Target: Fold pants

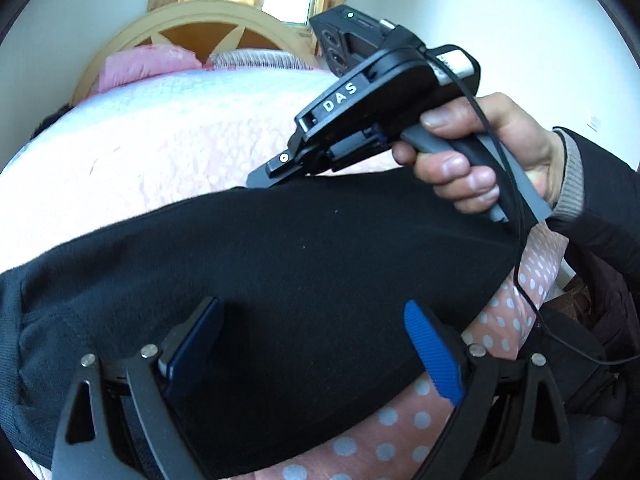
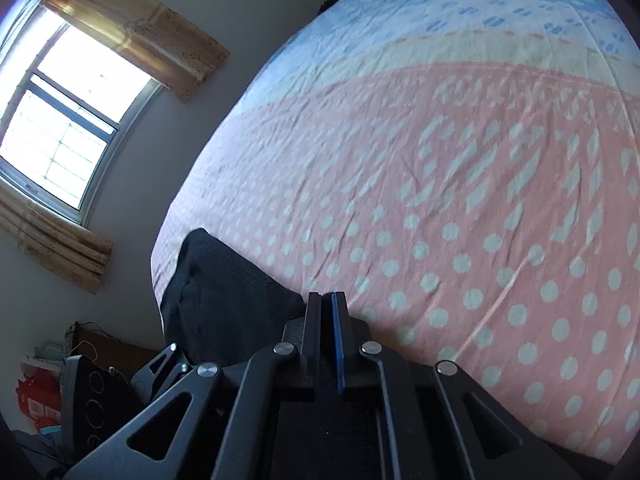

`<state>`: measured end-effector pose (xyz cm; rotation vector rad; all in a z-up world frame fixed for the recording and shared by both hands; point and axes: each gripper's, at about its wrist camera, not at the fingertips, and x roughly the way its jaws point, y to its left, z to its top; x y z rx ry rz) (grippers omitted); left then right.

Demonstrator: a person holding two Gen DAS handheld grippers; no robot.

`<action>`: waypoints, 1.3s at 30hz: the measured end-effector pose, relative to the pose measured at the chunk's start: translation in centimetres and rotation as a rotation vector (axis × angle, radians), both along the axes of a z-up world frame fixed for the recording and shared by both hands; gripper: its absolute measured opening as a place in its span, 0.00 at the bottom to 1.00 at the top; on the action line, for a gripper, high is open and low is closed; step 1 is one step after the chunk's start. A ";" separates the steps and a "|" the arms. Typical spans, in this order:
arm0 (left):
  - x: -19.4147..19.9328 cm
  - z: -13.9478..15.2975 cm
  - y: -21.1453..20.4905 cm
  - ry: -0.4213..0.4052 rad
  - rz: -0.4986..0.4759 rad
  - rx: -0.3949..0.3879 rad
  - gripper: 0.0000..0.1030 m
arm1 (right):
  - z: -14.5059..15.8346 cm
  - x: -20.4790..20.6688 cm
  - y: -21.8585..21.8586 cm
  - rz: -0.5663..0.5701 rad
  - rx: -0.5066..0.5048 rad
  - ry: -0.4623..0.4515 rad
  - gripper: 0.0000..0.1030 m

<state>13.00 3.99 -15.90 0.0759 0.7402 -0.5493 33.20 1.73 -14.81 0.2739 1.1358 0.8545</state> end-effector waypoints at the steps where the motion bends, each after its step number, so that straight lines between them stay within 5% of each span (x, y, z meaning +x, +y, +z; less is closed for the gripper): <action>1: 0.0 -0.1 -0.2 -0.005 -0.002 0.020 0.92 | 1.1 -0.2 -0.5 -0.010 0.038 -0.025 0.04; 6: -0.1 -0.4 -0.5 -0.015 -0.006 0.039 0.94 | 3.9 -1.2 -0.2 -0.023 0.037 -0.142 0.03; 13: -0.4 -0.4 0.0 -0.017 -0.002 0.026 0.94 | -2.0 1.1 0.5 -0.056 -0.099 -0.057 0.03; 26: -1.0 0.9 0.2 -0.025 0.029 -0.027 0.95 | 4.3 -6.9 -8.6 -0.008 -0.124 -0.213 0.07; 27: -1.0 0.8 0.1 -0.021 0.029 -0.028 0.95 | 3.8 -7.5 -9.0 0.003 -0.127 -0.196 0.09; 30: -0.8 0.2 -0.1 -0.001 0.035 -0.014 0.95 | -0.1 -7.8 -9.2 -0.041 -0.239 -0.144 0.37; 34: -1.0 0.7 -0.9 -0.004 0.030 0.006 0.95 | 0.1 -7.9 -11.3 -0.096 -0.135 -0.148 0.39; 39: -1.4 2.0 -2.1 -0.040 0.005 0.011 0.95 | 1.4 -9.3 -13.1 -0.134 -0.186 -0.208 0.44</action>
